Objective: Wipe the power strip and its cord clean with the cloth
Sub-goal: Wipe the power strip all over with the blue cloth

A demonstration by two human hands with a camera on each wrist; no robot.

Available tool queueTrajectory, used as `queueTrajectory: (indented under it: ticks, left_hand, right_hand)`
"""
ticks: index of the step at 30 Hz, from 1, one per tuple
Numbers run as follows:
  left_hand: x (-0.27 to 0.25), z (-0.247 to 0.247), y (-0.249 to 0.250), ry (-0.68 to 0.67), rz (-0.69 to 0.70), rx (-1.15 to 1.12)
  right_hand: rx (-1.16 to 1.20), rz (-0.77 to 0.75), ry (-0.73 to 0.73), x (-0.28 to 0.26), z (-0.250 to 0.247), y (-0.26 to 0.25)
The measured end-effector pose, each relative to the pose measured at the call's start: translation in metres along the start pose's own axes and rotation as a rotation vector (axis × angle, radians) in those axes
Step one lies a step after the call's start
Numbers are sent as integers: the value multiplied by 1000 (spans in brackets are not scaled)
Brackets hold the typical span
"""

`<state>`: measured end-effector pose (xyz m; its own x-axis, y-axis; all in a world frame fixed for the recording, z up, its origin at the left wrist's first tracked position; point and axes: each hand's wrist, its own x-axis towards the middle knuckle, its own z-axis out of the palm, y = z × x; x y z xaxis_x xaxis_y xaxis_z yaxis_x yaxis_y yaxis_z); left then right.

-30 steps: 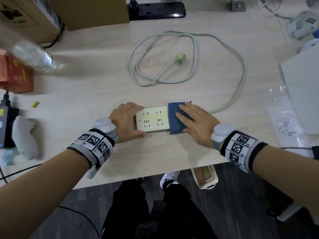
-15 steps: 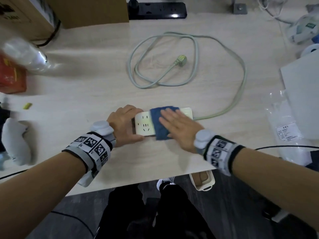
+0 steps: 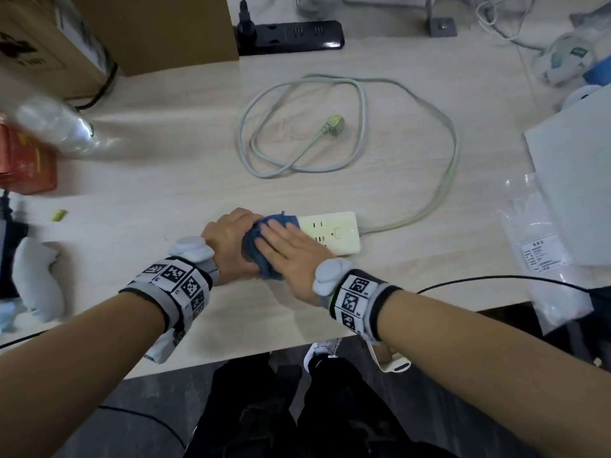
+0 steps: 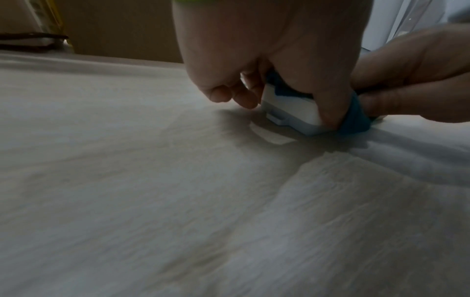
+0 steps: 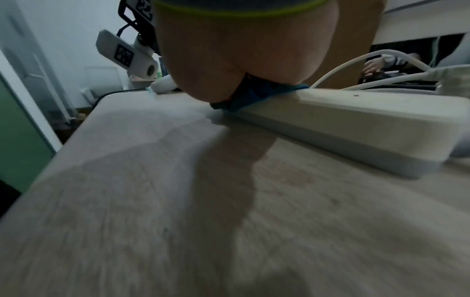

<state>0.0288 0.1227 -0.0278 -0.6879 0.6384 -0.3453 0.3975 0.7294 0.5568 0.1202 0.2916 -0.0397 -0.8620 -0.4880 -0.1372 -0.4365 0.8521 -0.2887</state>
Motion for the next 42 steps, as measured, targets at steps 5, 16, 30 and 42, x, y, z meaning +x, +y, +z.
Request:
queueTrajectory:
  ticks: [5,16,30,42]
  left_hand:
    - [1,-7,4,-86,-76,74]
    - [-3,0,4,7,-24,13]
    - [-5,-13,12,-125,-133,99]
    - [-6,-12,17,-97,-118,207]
  right_hand:
    - [-77,66,-5,-65,-20,62]
    - [19,-73,34,-16,1,22]
    - [-32,91,27,-88,-19,82]
    - [623,444,202,-37,-76,45]
